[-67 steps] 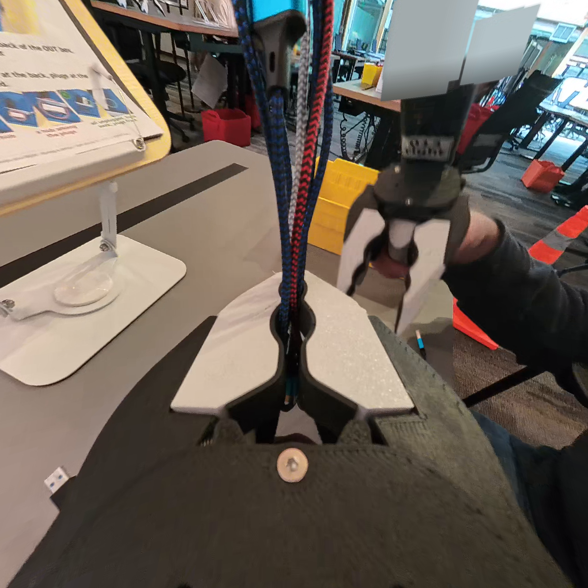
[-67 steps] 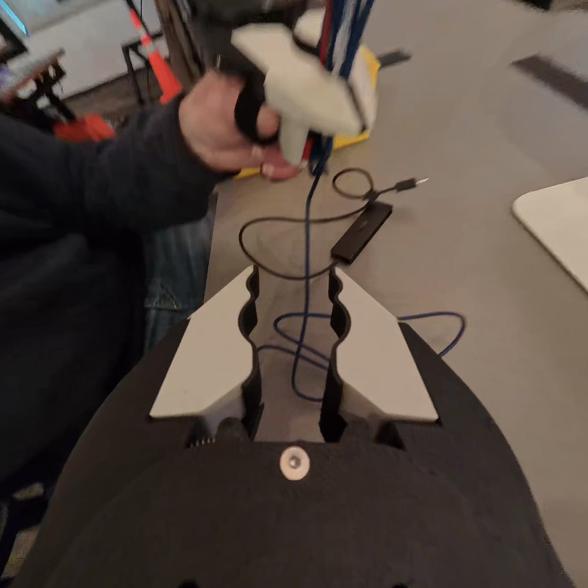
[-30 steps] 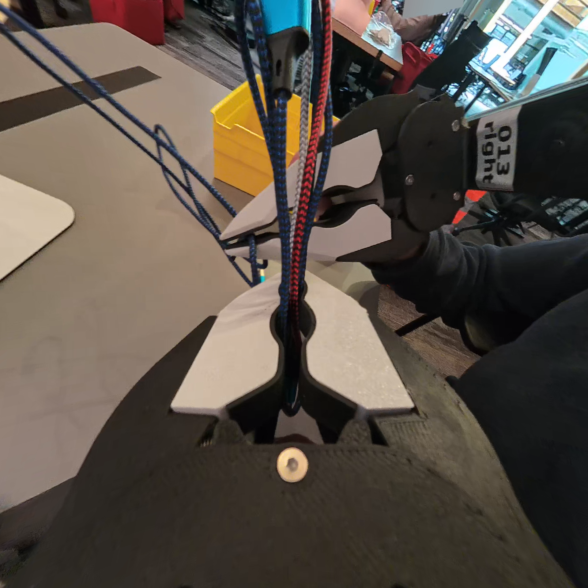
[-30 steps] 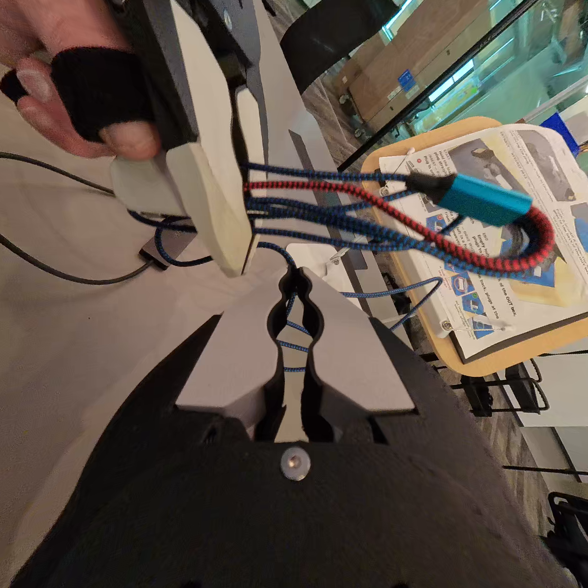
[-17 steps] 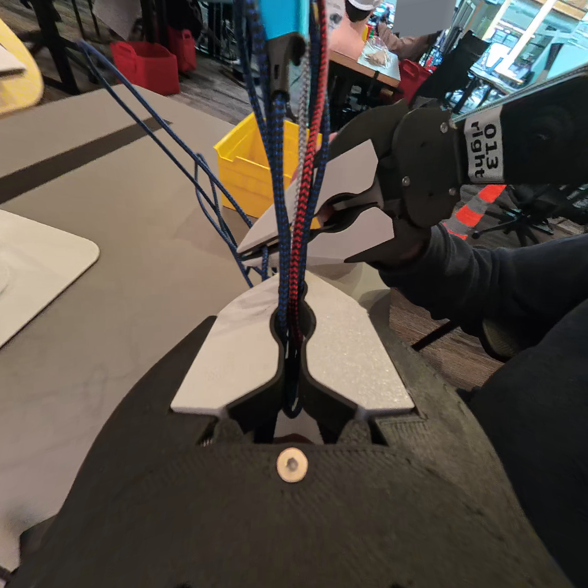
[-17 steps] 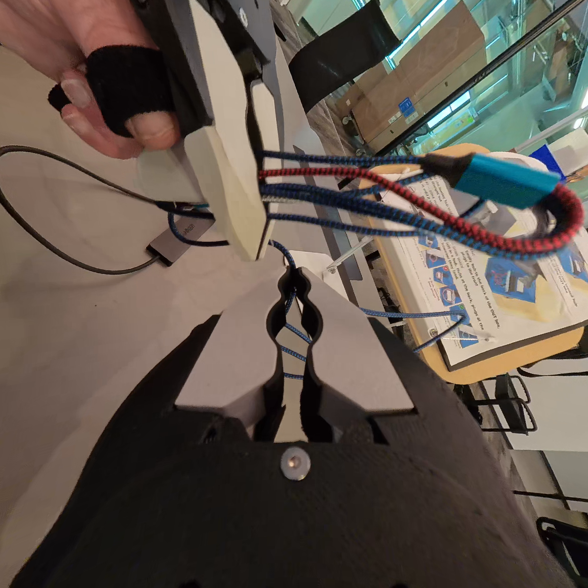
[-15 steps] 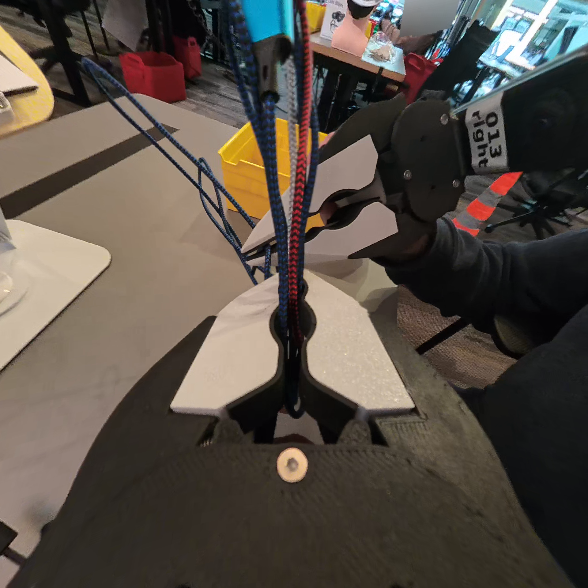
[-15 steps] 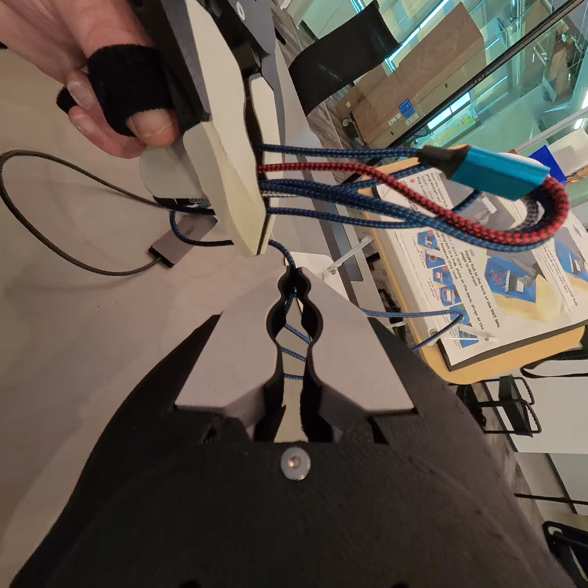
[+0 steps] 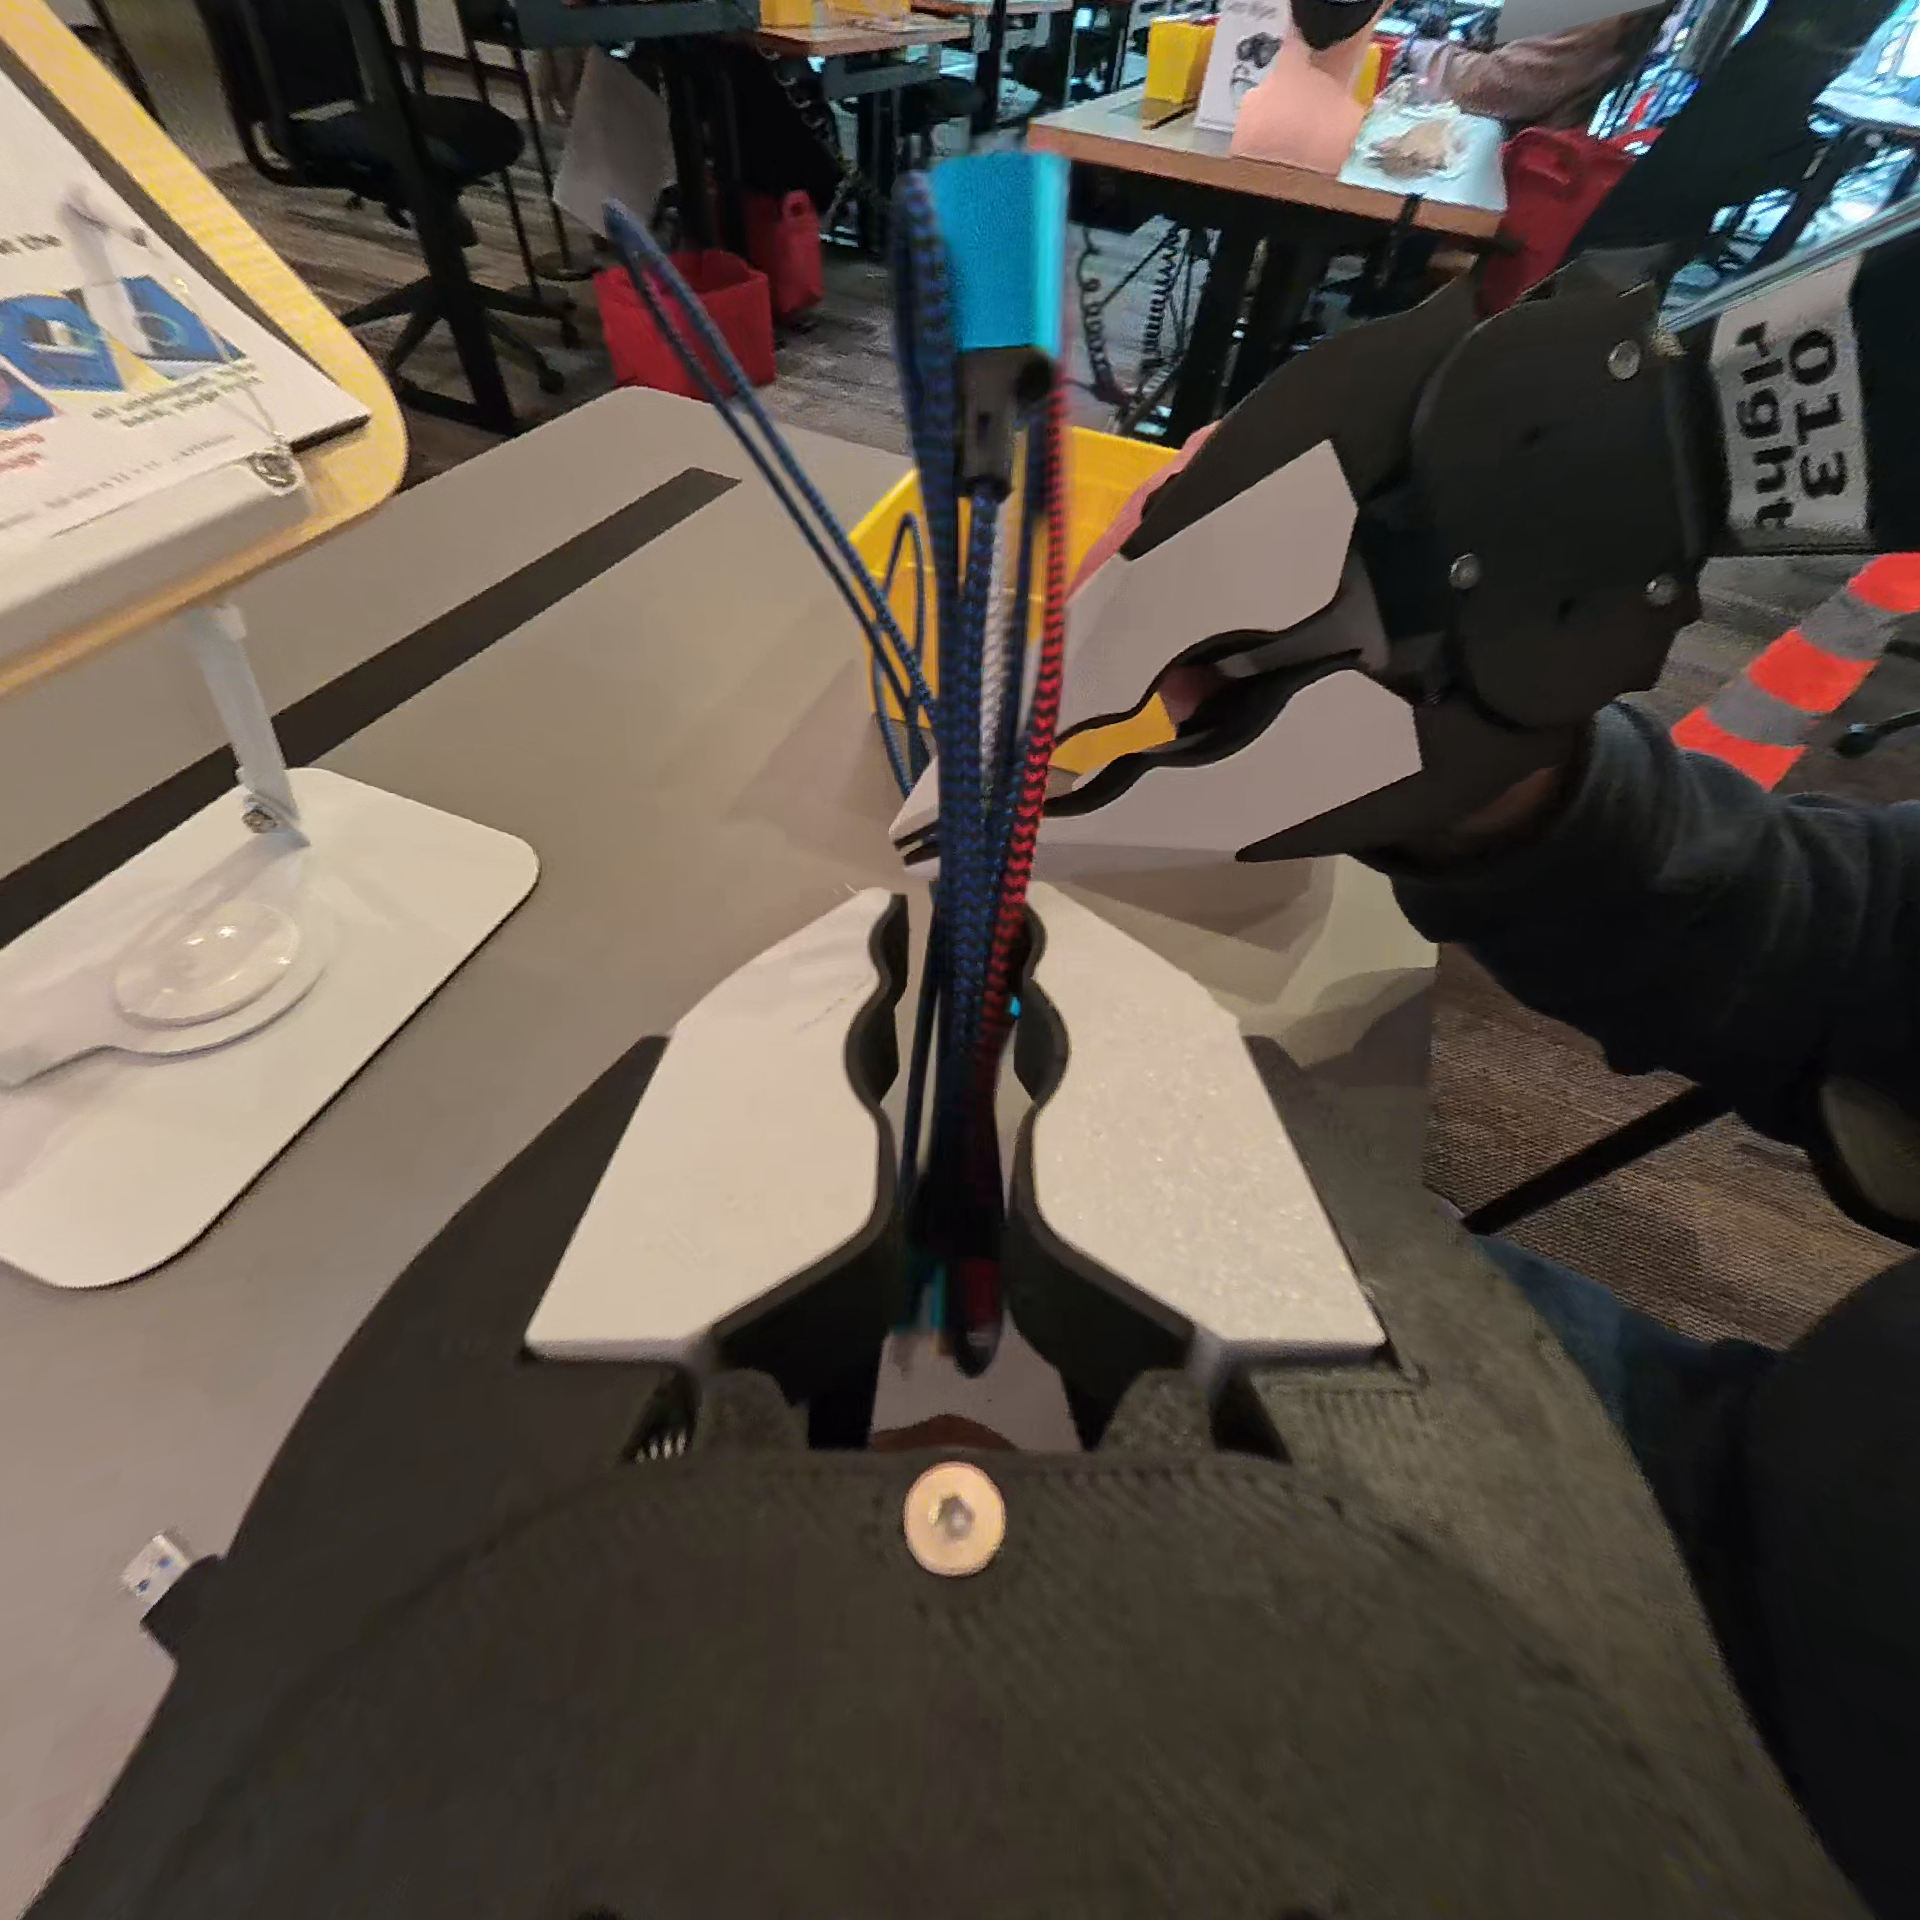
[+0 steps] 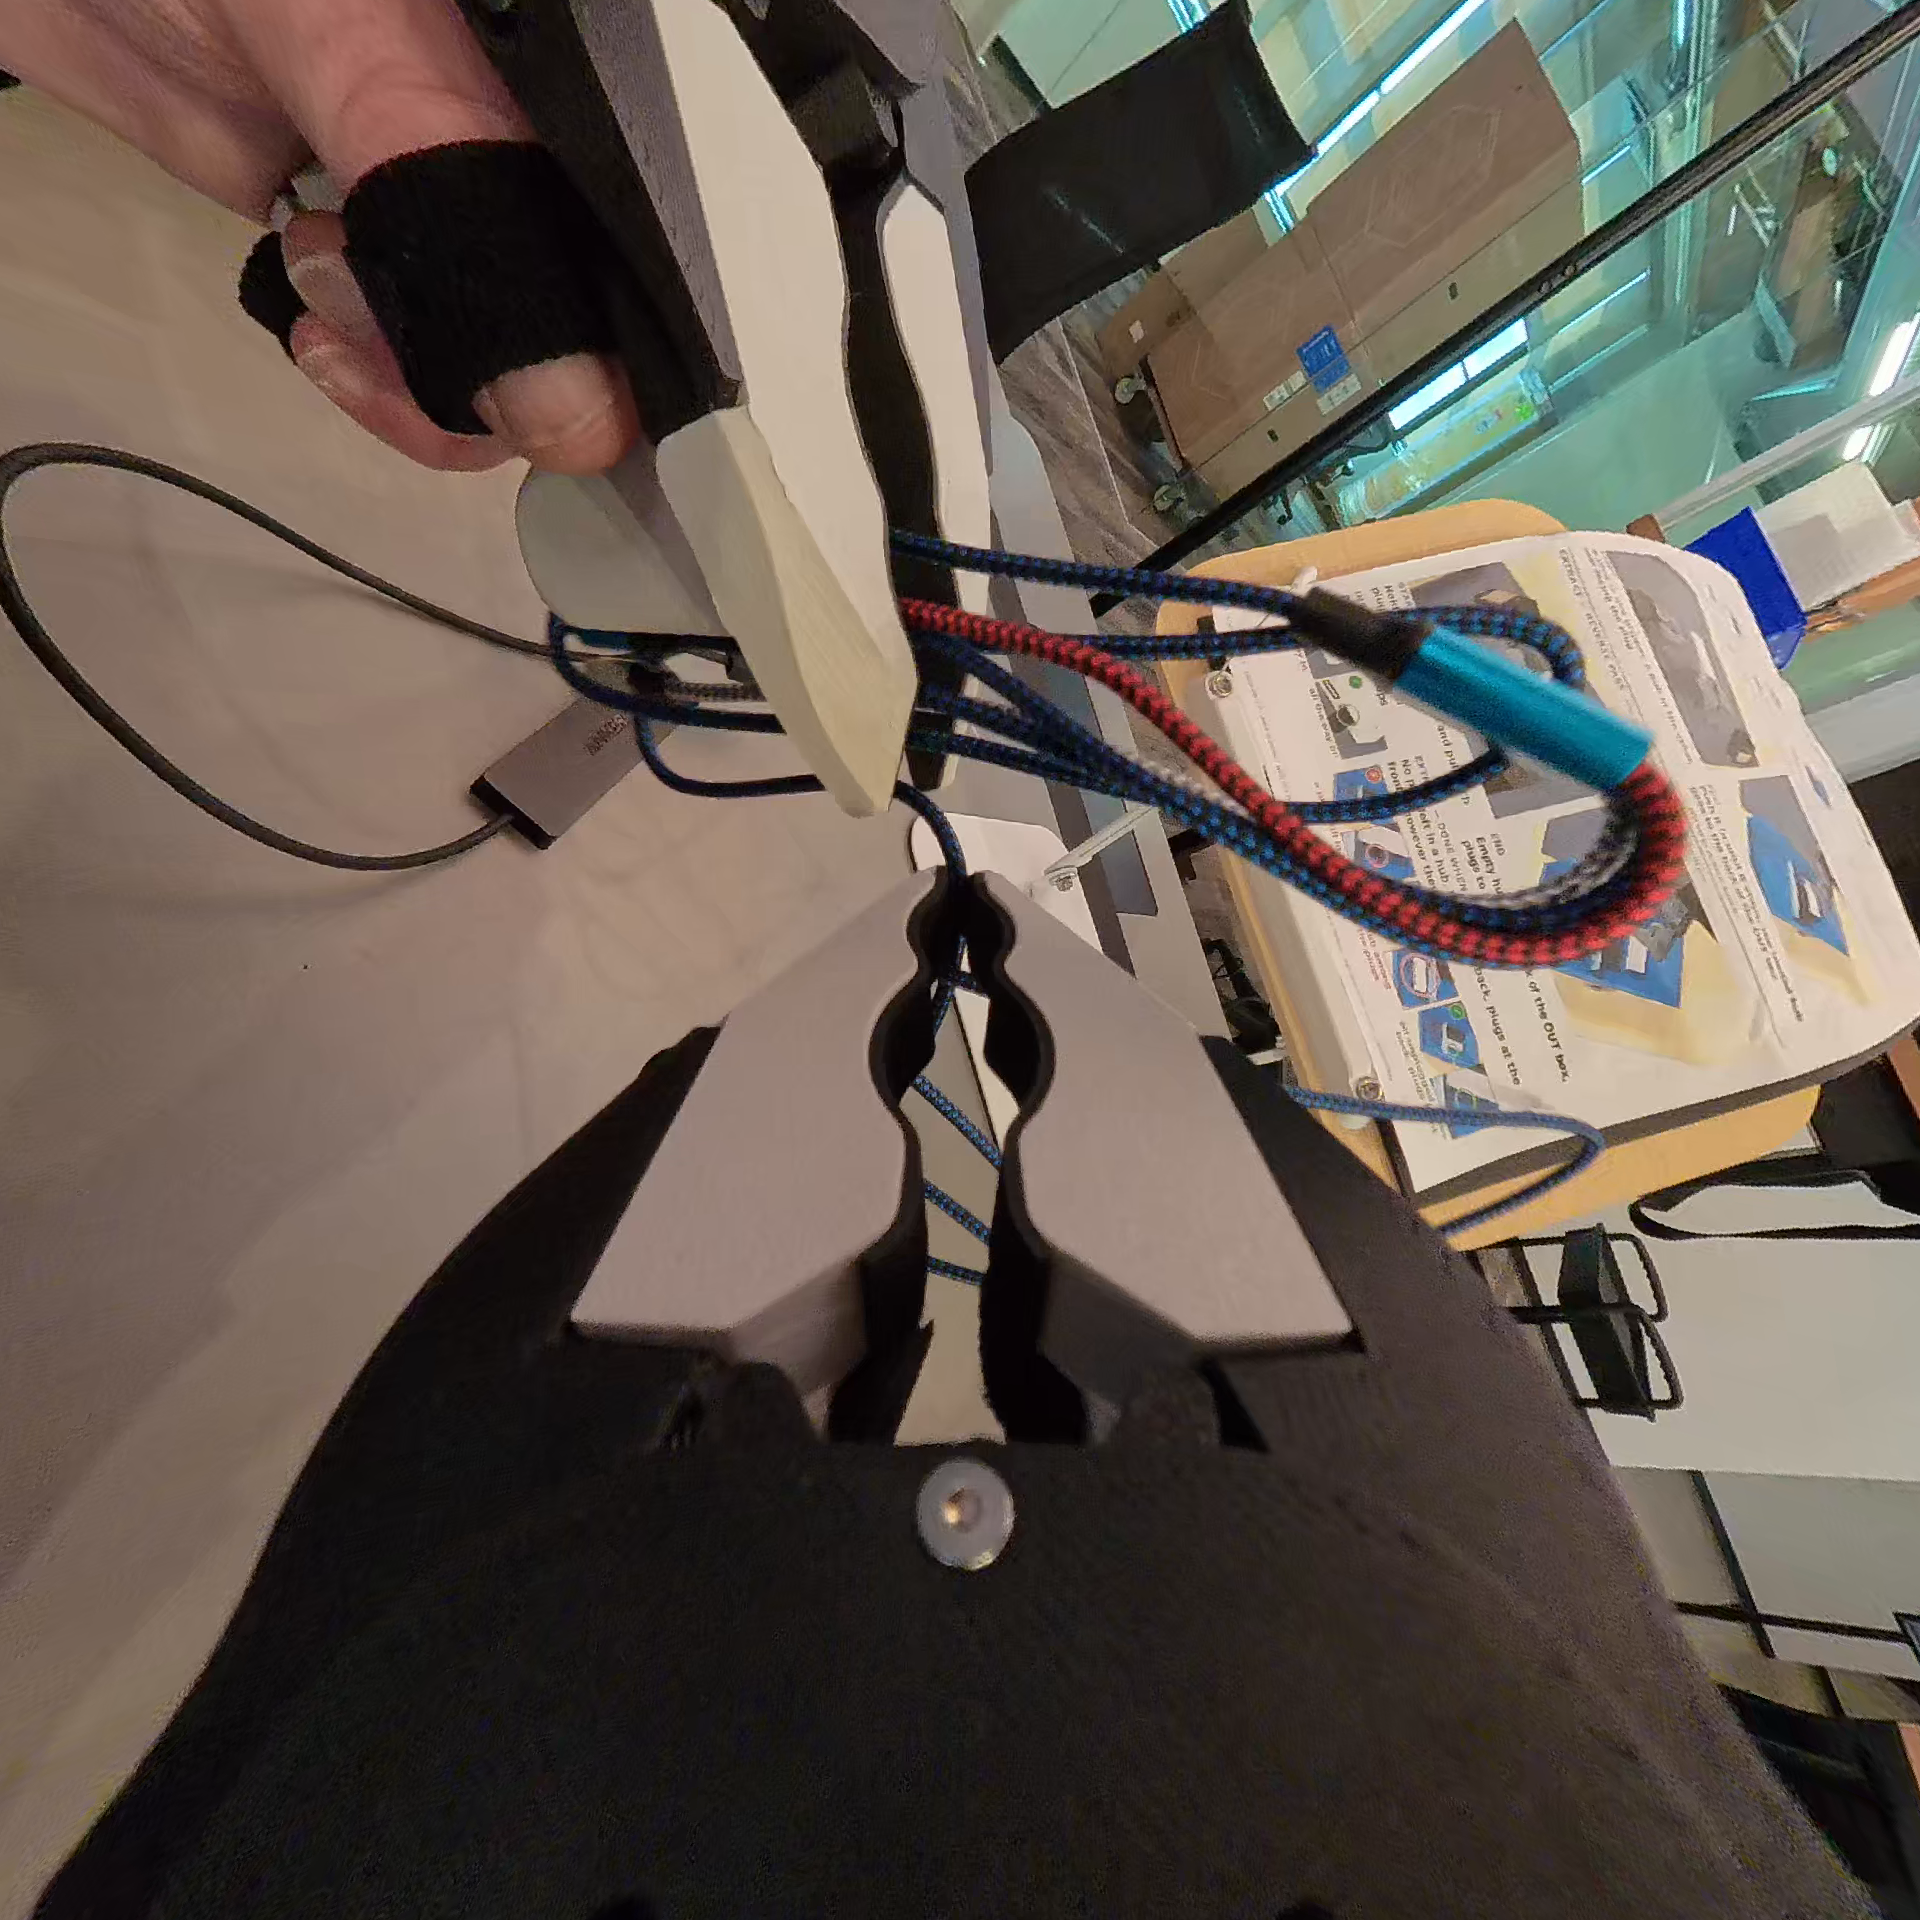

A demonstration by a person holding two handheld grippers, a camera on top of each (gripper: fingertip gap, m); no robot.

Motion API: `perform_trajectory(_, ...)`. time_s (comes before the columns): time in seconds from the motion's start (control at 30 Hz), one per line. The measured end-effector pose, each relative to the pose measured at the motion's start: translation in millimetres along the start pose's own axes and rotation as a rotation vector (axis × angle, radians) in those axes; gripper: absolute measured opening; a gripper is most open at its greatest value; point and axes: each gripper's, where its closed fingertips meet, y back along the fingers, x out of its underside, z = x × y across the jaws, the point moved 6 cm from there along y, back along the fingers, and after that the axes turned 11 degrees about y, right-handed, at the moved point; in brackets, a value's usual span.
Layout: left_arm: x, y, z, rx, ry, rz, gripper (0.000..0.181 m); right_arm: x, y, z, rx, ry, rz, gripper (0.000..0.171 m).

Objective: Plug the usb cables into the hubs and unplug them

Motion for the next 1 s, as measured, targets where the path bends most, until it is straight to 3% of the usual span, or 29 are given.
perform_trajectory(0.4,13.0,-11.1,-1.6,0.126,0.107,0.067,0.004,-6.9,1.6,-1.5,-0.003,0.011,-0.067,0.000)
perform_trajectory(0.5,14.0,-8.0,6.8,0.105,0.143,0.047,0.004,1.0,3.1,-7.6,0.023,-0.077,-0.043,0.021)
perform_trajectory(0.6,13.8,-2.8,14.3,0.042,0.144,0.011,0.003,10.0,9.2,-7.0,-0.027,-0.276,-0.029,0.040)
perform_trajectory(0.7,13.5,-3.1,14.9,-0.060,0.062,0.023,0.003,-0.5,13.3,10.7,-0.243,-0.610,-0.184,0.042)
perform_trajectory(0.77,11.8,-5.7,10.7,-0.087,0.029,0.018,0.003,-6.7,11.0,17.1,-0.335,-0.813,-0.315,0.054)
perform_trajectory(0.9,14.0,-8.4,10.7,-0.167,-0.025,0.055,0.003,-2.6,-0.7,18.8,-0.360,-1.085,-0.479,0.057)
perform_trajectory(1.0,17.3,-10.1,8.9,-0.202,-0.029,0.092,0.003,6.7,-8.4,15.3,-0.338,-1.223,-0.544,0.077)
